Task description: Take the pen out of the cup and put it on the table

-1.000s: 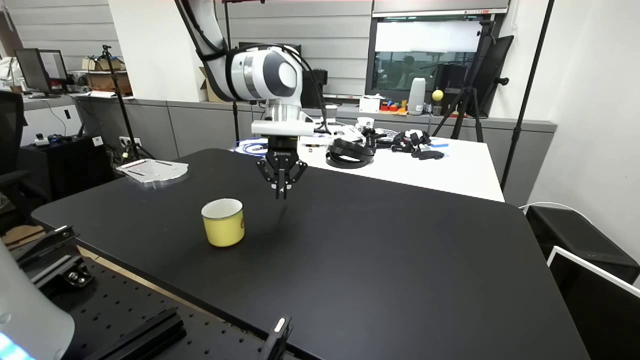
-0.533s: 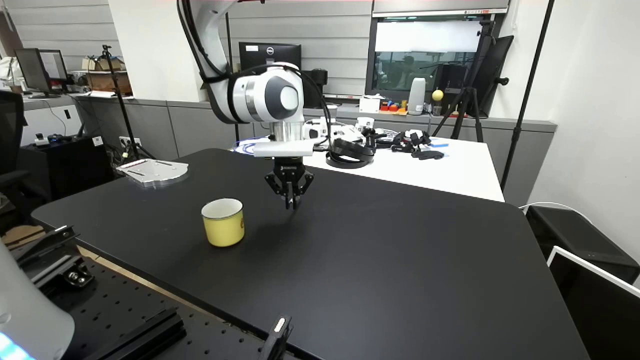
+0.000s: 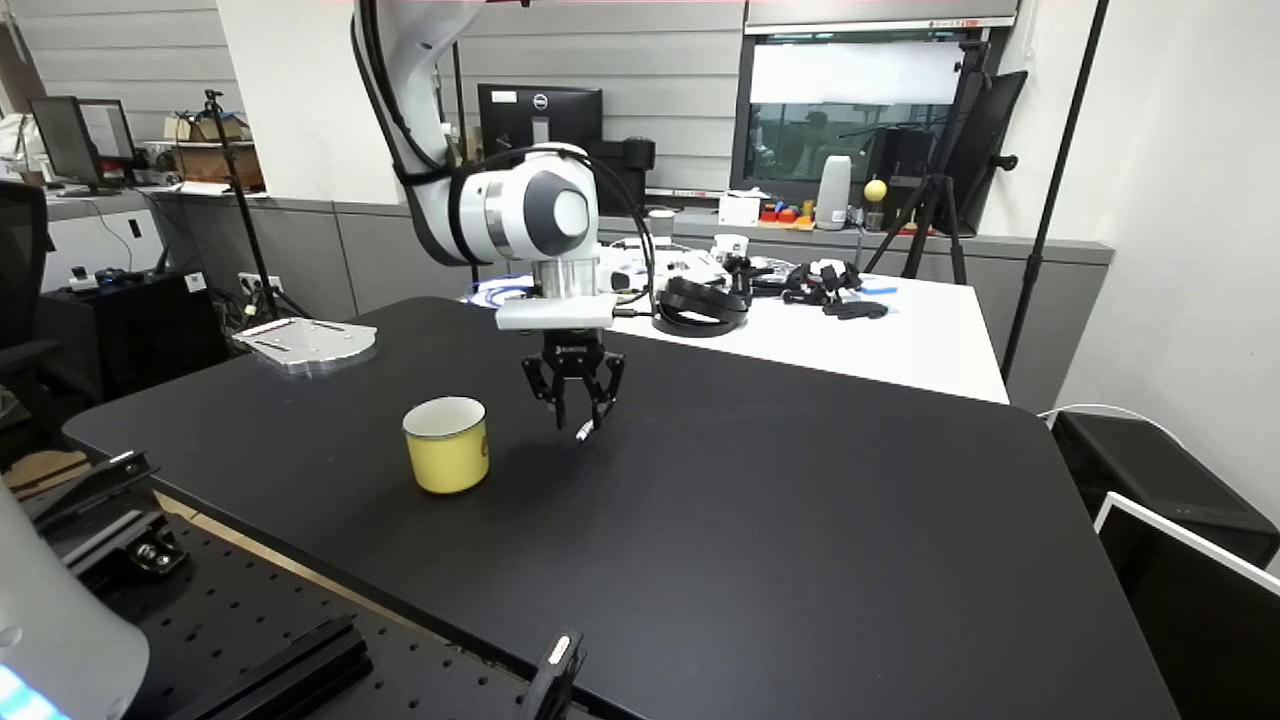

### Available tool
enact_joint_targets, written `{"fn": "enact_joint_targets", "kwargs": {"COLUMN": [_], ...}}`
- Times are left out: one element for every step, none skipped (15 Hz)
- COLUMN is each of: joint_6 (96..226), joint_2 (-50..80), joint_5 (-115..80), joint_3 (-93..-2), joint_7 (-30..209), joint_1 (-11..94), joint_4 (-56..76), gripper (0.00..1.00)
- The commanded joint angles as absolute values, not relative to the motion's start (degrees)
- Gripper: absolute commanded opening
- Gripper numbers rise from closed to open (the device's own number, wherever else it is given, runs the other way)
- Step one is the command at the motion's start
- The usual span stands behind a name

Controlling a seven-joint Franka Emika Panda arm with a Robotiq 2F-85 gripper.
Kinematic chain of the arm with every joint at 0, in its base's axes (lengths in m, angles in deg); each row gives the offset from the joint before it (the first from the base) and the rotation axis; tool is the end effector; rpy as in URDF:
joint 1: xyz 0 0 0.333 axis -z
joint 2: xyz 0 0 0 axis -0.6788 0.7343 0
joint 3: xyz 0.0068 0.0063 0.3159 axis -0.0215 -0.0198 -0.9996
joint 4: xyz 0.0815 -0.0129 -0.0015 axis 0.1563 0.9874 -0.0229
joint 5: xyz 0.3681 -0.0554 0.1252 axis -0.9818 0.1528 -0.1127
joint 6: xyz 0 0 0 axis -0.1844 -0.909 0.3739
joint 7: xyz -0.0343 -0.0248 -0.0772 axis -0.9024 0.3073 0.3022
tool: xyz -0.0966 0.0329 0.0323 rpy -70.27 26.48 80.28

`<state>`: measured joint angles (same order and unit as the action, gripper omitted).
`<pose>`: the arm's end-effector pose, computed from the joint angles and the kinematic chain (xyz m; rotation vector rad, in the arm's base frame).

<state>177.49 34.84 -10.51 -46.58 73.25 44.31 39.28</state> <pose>0.5445 -0.0627 0.0960 2.9975 0.4046 -0.2106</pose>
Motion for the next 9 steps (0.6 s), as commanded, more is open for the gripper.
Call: {"fn": "enact_joint_targets", "kwargs": {"joint_6": [176.7,176.0,175.0,171.2,175.0,173.4,172.7,172.4,172.3], "joint_2": [34.1,33.9,33.7,33.5,34.7,34.6,34.5,34.5,34.5], "joint_5": [-9.6,-9.6,-9.5,-9.9,-9.8,-9.8,-9.8,-9.8,-9.8], "joint_3": [-46.2,-46.3,-46.3,-46.9,-47.3,-47.5,-47.5,-47.5,-47.5], "joint_7": [76.1,75.8,75.7,74.8,73.9,73.9,73.9,73.9,73.9], "joint_1": [43.6,43.7,43.5,43.8,44.6,44.6,44.6,44.5,44.5], "joint_4": [39.5,39.4,39.3,38.8,38.9,38.8,38.8,38.7,38.7], "gripper": [0.81,0.88,0.95,0.98,0.84,0.90,0.97,0.99,0.99]}}
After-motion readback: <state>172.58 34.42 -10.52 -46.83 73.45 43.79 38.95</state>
